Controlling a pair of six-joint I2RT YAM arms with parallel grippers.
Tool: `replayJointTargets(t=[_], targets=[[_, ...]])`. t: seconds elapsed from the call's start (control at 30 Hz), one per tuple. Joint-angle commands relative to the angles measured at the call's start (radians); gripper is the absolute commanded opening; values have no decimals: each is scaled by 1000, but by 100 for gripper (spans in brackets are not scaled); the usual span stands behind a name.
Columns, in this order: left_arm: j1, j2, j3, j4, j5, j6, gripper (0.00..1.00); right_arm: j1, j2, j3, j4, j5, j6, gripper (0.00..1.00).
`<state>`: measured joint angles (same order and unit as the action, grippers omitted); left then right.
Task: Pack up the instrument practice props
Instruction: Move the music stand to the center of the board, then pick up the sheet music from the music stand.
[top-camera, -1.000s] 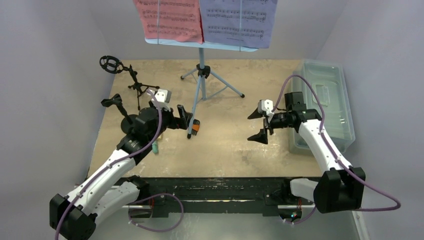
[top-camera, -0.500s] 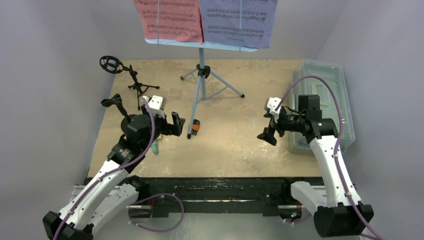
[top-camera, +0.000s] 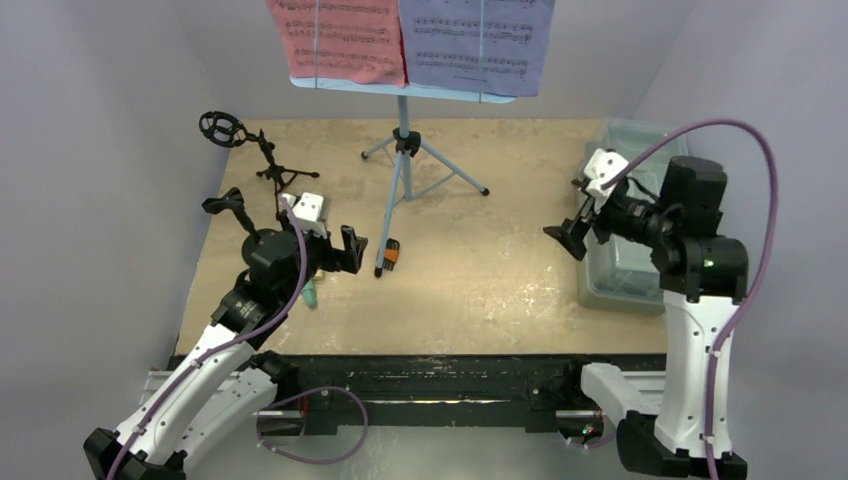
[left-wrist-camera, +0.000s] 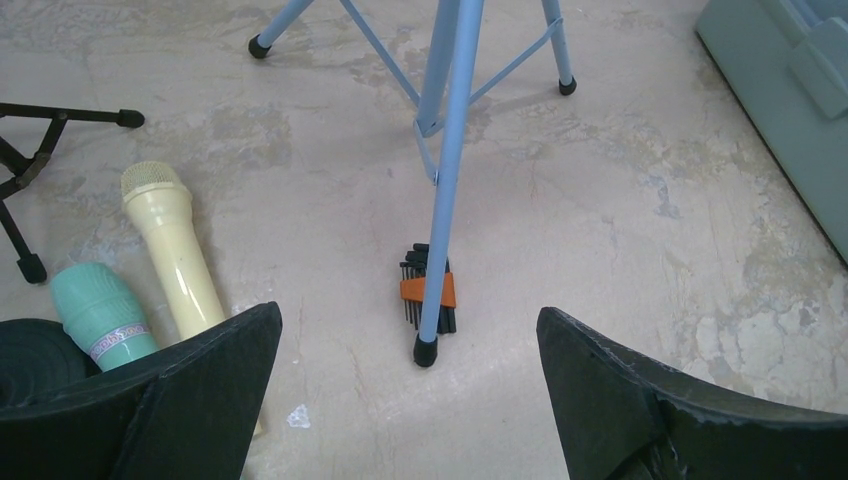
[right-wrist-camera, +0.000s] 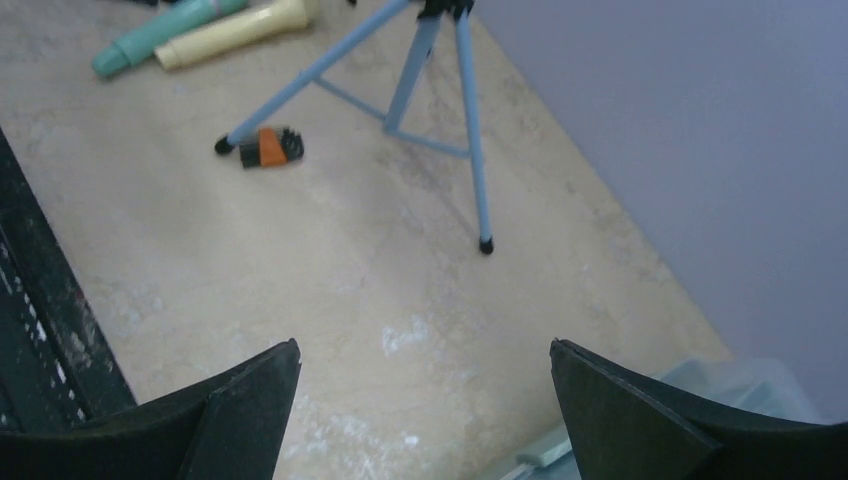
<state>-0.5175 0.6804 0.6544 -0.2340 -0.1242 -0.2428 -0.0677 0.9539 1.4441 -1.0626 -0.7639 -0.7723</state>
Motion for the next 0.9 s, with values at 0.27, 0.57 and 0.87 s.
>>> replayJointTargets(t=[0.27,0.57,0.87], targets=[[8,-4,-2,2,-16,14,100,-5,282,518,368,-330,730,98],[25,15,1,2,-1,13,100,-6,319,348,1103,-461,1539,98],[45,14,1,7,23,7,100,-12,365,446,900,-265,1370,99]])
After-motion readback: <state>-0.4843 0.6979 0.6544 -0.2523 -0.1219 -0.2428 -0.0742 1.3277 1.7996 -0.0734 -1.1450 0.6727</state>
